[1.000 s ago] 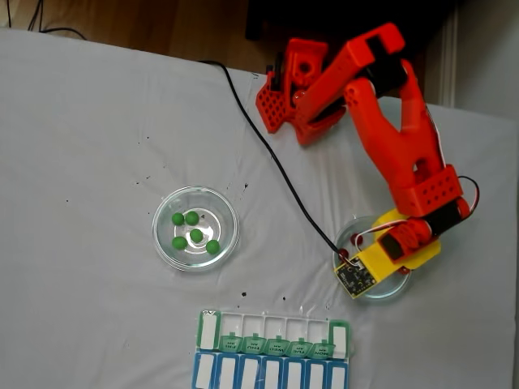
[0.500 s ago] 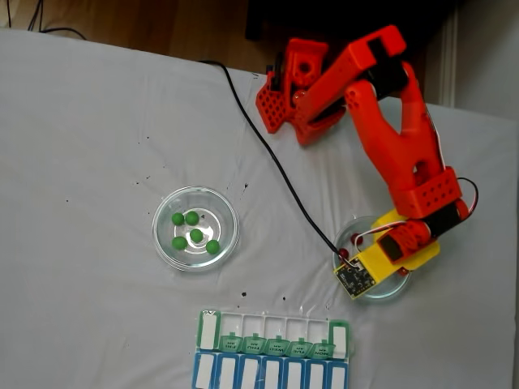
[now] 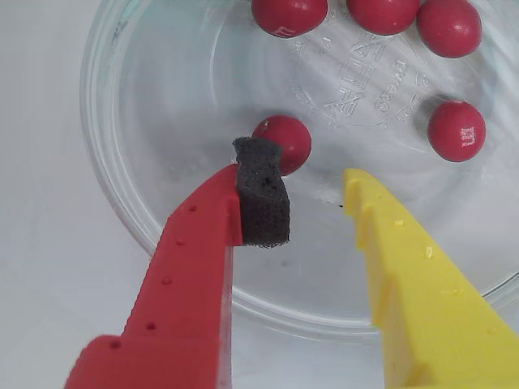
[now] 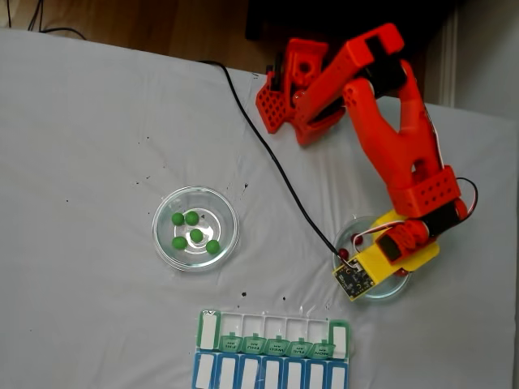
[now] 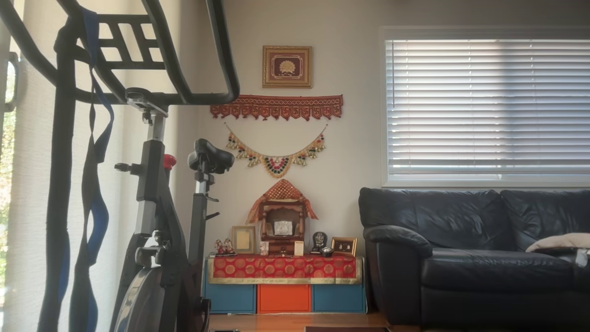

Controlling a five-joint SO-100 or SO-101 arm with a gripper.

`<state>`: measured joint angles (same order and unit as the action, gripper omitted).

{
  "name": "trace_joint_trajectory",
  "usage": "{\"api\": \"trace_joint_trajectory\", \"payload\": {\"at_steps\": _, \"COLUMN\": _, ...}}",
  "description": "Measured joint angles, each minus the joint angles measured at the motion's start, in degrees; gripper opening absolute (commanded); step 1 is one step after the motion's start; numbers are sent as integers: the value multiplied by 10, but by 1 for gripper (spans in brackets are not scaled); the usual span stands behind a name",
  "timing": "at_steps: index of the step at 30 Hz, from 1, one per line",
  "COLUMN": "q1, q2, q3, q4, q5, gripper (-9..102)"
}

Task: Sort medicines into box.

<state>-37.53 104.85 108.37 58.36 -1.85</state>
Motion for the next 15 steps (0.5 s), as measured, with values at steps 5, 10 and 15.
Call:
{"api": "trace_joint_trajectory", "payload": {"at_steps": 5, "q1": 0, "q2": 5, "q3": 0, "q4": 1, "q5": -2, "gripper": 17}}
{"api": "trace_joint_trajectory", "payload": {"at_steps": 10, "q1": 0, "q2": 5, "q3": 5, "q4": 1, "q5": -2, "gripper": 18}}
{"api": "trace_joint_trajectory", "payload": {"at_steps": 15, "q1": -1, "q2": 5, "q3": 12, "q4": -5, "q5": -2, "gripper": 18}}
